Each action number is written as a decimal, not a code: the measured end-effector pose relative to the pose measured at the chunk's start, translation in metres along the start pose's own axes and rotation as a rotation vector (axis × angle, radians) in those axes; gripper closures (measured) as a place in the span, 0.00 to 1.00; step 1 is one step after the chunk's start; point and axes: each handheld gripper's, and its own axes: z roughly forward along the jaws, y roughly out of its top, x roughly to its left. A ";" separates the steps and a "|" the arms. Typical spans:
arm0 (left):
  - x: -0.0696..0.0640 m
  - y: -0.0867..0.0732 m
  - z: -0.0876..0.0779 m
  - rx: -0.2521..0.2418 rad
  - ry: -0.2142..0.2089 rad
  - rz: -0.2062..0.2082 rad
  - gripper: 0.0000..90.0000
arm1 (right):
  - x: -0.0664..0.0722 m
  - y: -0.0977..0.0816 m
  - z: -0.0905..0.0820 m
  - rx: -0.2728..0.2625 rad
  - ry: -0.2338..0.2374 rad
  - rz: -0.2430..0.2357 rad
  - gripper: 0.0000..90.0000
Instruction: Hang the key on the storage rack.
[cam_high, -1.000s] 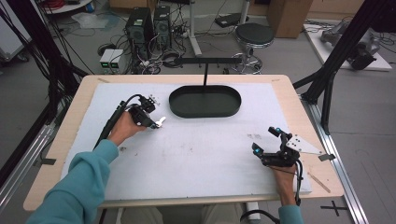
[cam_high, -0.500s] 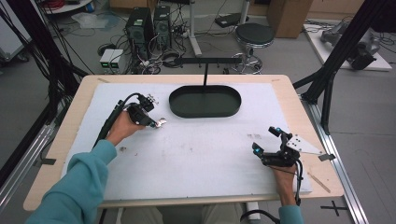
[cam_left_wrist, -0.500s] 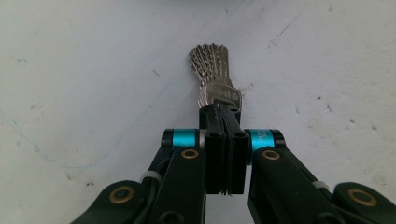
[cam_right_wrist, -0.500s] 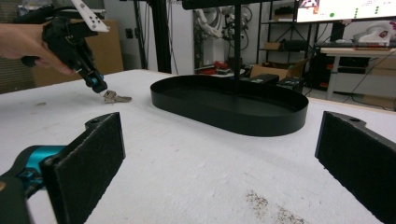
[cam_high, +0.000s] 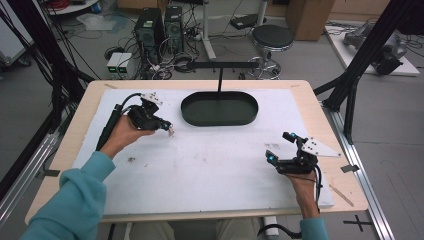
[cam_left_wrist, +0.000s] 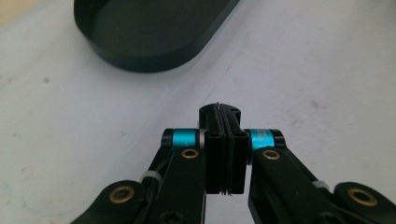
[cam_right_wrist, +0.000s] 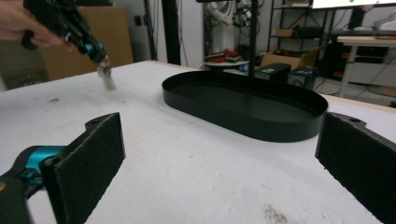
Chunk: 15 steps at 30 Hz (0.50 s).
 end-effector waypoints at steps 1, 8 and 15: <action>-0.003 0.002 -0.007 -0.055 -0.002 0.027 0.98 | 0.001 0.010 0.004 0.015 0.026 0.000 0.01; -0.013 0.007 -0.020 -0.184 -0.089 0.077 0.98 | 0.004 0.049 0.021 0.049 0.150 -0.020 0.01; -0.024 0.011 -0.024 -0.294 -0.191 0.089 0.98 | 0.010 0.084 0.044 0.092 0.285 -0.052 0.01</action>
